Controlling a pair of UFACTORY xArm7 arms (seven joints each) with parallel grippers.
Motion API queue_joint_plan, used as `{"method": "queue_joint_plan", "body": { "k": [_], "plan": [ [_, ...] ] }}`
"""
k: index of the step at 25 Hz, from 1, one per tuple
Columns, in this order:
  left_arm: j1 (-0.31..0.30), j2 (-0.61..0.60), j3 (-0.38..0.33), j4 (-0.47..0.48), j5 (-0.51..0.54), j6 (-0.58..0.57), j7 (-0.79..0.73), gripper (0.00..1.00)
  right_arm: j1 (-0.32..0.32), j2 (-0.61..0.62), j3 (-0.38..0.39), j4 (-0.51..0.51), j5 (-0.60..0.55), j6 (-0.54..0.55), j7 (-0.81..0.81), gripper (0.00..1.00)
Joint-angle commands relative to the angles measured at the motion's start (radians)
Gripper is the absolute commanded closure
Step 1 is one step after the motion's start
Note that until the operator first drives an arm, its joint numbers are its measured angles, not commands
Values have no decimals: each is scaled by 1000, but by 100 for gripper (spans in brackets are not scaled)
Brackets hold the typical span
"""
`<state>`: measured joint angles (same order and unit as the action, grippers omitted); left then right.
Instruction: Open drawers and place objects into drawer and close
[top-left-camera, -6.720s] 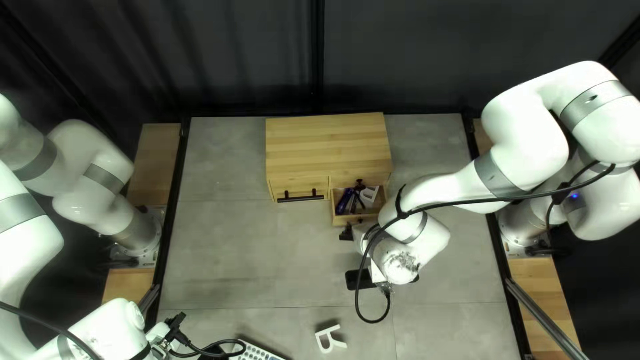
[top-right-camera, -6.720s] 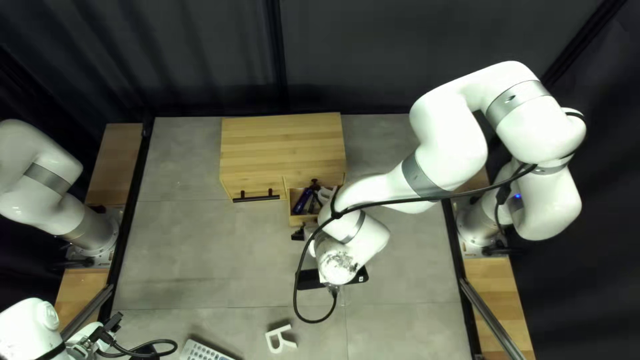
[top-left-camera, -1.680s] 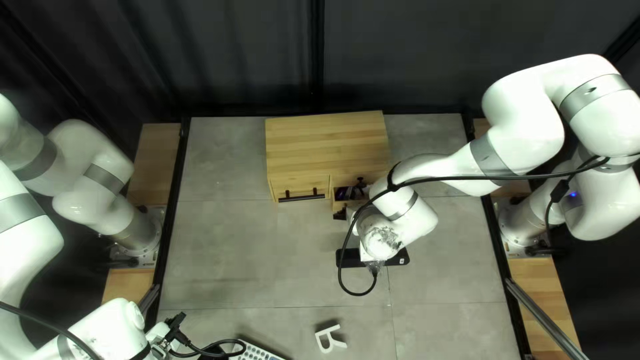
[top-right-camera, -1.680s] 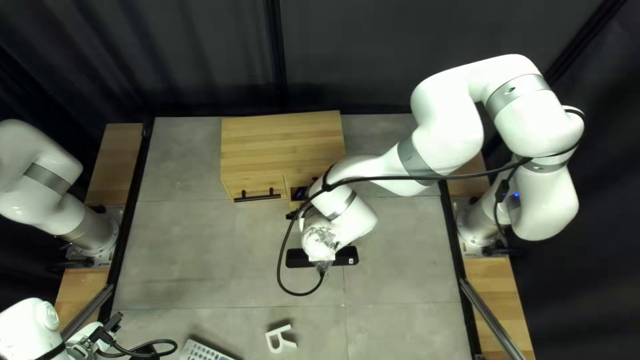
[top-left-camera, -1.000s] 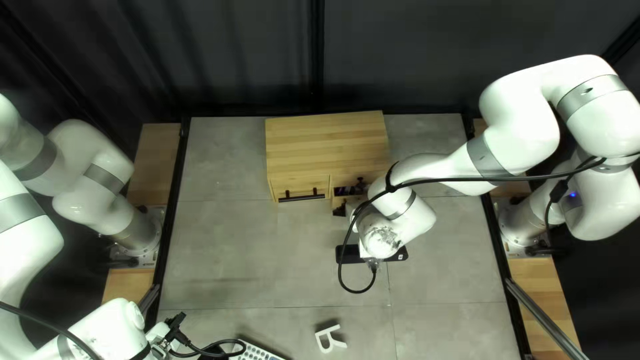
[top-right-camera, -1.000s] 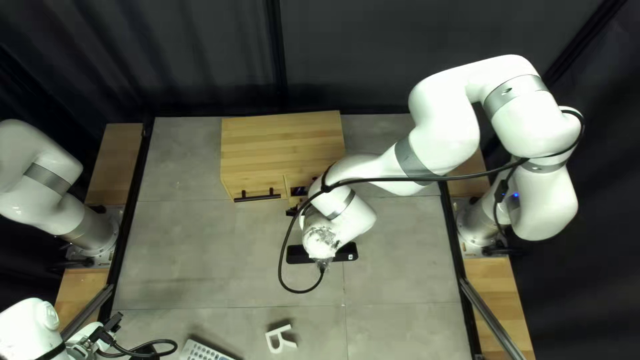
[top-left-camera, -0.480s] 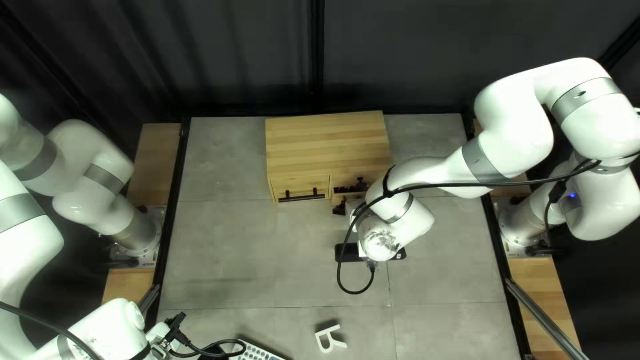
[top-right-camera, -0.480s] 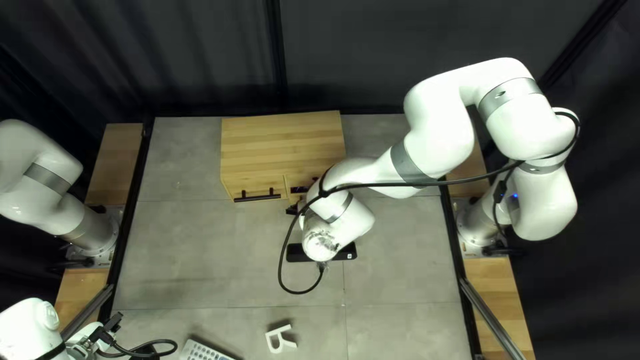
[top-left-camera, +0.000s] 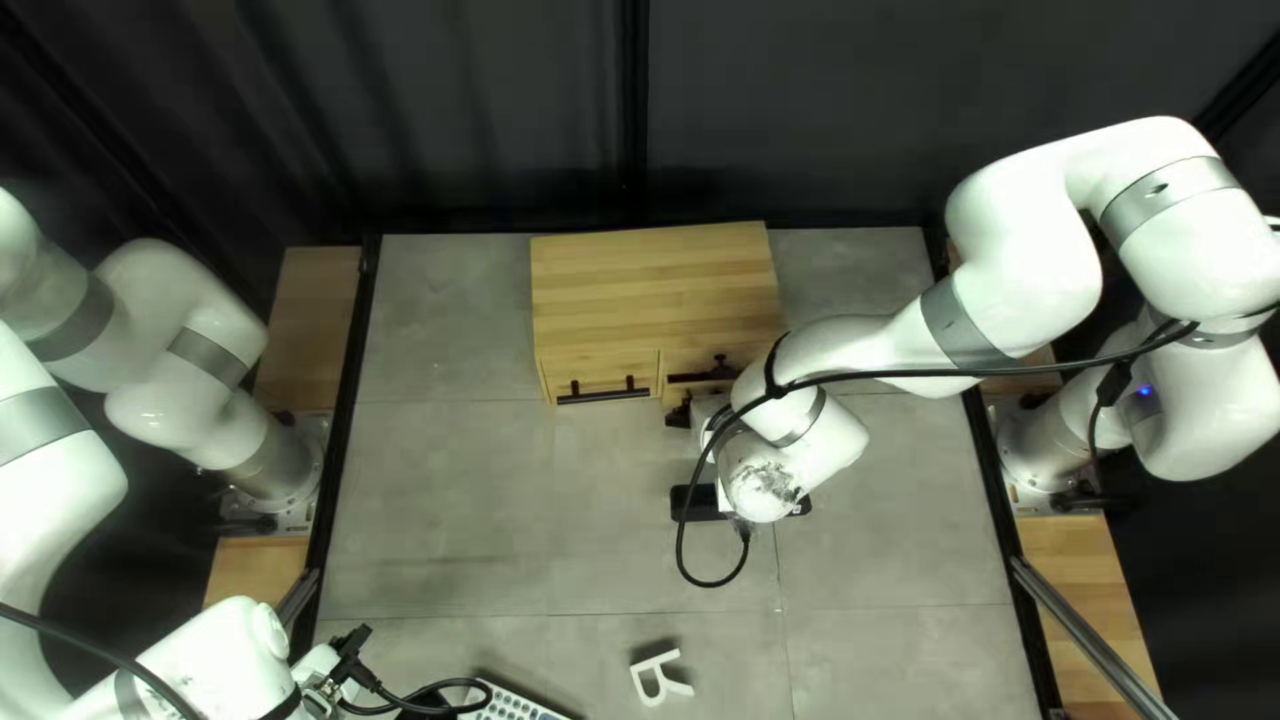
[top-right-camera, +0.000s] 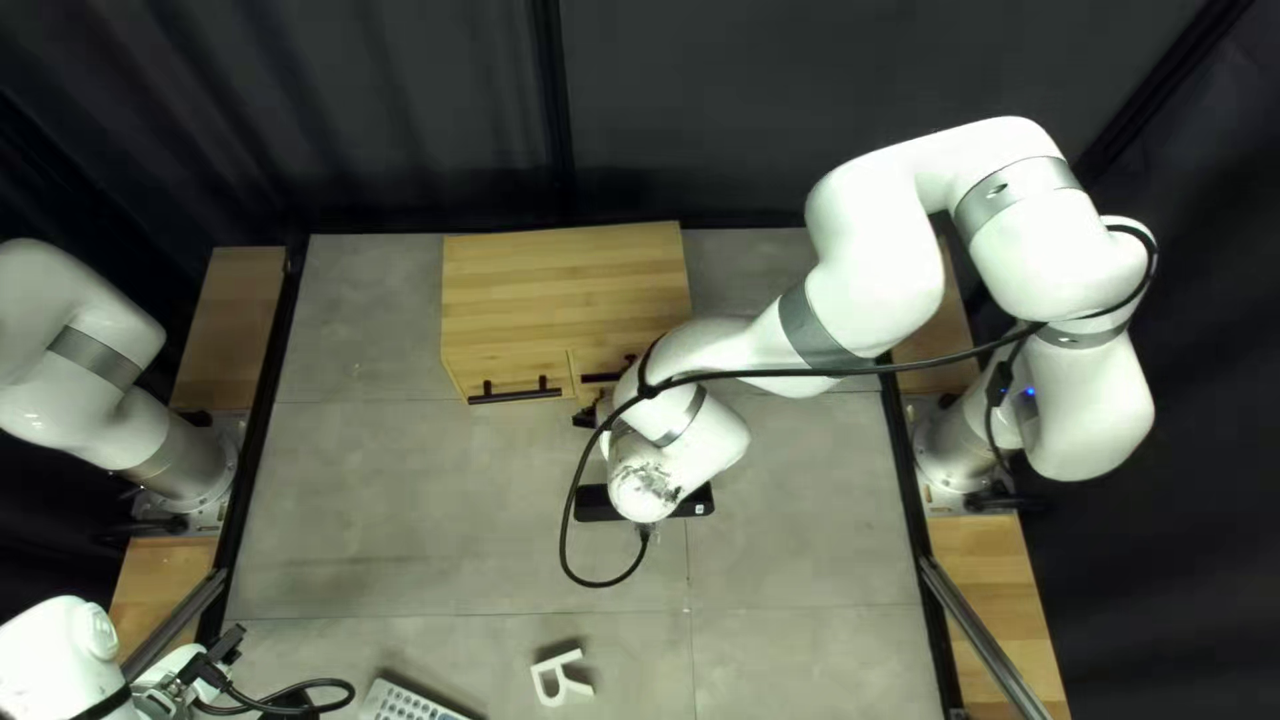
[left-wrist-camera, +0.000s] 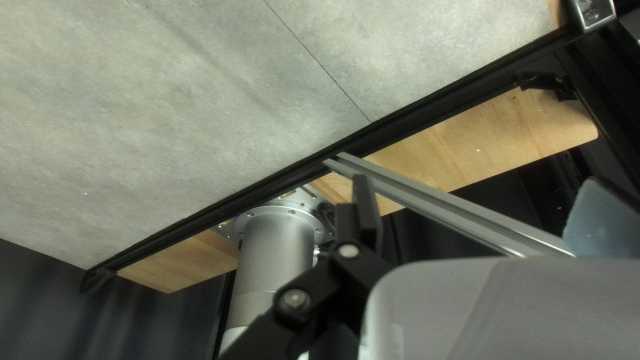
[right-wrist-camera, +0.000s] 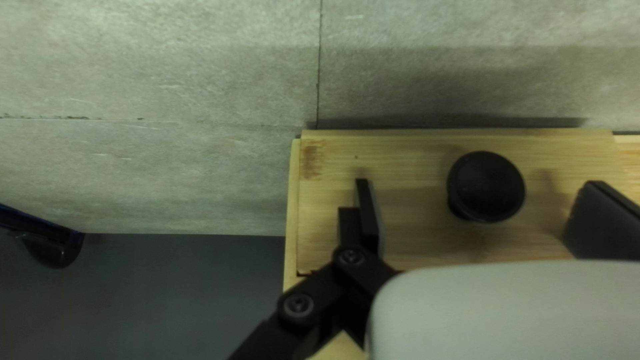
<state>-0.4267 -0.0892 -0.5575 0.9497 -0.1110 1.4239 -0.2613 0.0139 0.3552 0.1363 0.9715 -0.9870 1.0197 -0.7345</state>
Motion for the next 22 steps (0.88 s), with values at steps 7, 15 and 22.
{"method": "queue_joint_plan", "body": {
  "k": [7, 15, 22],
  "plan": [
    [0, 0, 0, 0, 0, 0, 0, 0, -2, -1, -8, 2, -14, 10, -4, 0],
    [0, 0, 0, 0, 0, 0, 0, 0, -1, -3, -11, -1, -23, 13, 3, 0],
    [0, 0, 0, 0, 0, 0, 0, 0, -4, -7, -14, -8, -32, 7, 5, 0]
  ]
}}
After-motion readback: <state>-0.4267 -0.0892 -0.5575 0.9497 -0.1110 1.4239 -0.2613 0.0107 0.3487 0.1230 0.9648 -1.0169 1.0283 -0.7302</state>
